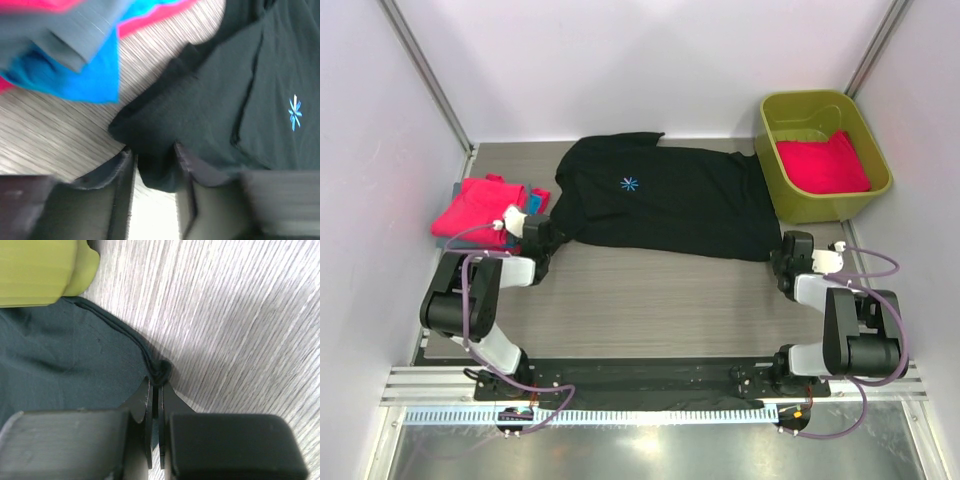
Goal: Fold and stack the t-shirts
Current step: Fold the tshirt
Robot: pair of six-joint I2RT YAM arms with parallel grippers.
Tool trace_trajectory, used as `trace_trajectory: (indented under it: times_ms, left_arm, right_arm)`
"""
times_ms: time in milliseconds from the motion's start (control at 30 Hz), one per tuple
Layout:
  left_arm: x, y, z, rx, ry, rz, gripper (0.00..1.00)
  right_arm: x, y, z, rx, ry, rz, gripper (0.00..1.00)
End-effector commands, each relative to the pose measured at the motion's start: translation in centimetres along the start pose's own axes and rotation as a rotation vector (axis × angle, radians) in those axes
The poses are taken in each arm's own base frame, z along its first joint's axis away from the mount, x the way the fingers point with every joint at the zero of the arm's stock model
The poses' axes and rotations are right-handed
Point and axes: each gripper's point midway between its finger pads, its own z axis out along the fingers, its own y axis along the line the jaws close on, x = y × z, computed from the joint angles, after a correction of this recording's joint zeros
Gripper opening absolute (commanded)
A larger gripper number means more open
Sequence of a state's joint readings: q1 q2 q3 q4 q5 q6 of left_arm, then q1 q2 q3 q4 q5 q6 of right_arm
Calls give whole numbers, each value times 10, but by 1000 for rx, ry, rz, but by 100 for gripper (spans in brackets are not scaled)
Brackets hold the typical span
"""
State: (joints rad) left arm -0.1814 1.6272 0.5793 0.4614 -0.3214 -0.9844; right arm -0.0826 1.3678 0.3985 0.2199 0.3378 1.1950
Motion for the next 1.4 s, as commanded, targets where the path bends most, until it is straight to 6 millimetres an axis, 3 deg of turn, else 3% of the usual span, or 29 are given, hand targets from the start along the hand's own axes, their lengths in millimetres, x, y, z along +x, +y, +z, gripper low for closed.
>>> trace_trajectory:
  times_ms: [0, 100, 200, 267, 467, 533, 567, 767, 800, 900, 933, 1067, 1167, 1367]
  left_arm:
    - [-34, -16, 9, 48, -115, -20, 25]
    - [-51, -14, 8, 12, -179, 5, 19]
    - [-72, 3, -1, -99, -259, 46, 4]
    - [-80, 12, -9, -158, -283, 50, 1]
    - [-72, 25, -25, -181, -251, 26, 1]
    - [-70, 27, -34, -182, -236, 22, 4]
    - [-63, 40, -39, -238, -203, 43, 7]
    - [-47, 56, -65, -289, -133, 49, 23]
    - [-44, 58, -69, -292, -126, 38, 41]
    - [-42, 57, -85, -296, -120, 61, 77]
    - [-40, 52, -89, -280, -116, 77, 80]
    - [-46, 38, -106, -210, -116, 85, 83]
    - [-37, 22, -108, -130, -48, 85, 82]
    - [-14, 3, -97, -40, 54, 82, 69]
  right_arm:
    - [-15, 11, -4, -31, -55, 18, 1]
    - [-15, 10, -4, -29, -52, 15, 1]
    - [-16, 11, -6, -31, -55, 12, 1]
    - [-20, 14, -8, -37, -68, 7, 1]
    - [-33, 15, -21, -13, -100, -33, 1]
    - [-36, 14, -28, -8, -104, -41, 1]
    - [-38, 12, -30, -2, -107, -47, 1]
    - [-23, -20, -39, 59, -47, -83, 1]
    - [-20, -23, -40, 59, -36, -90, 1]
    - [-21, -28, -46, 56, -40, -98, 1]
    - [-23, -29, -46, 54, -52, -97, 1]
    - [-28, -29, -49, 47, -73, -119, 1]
    - [-29, -29, -49, 47, -78, -128, 1]
    - [-26, -33, -44, 71, -71, -123, 1]
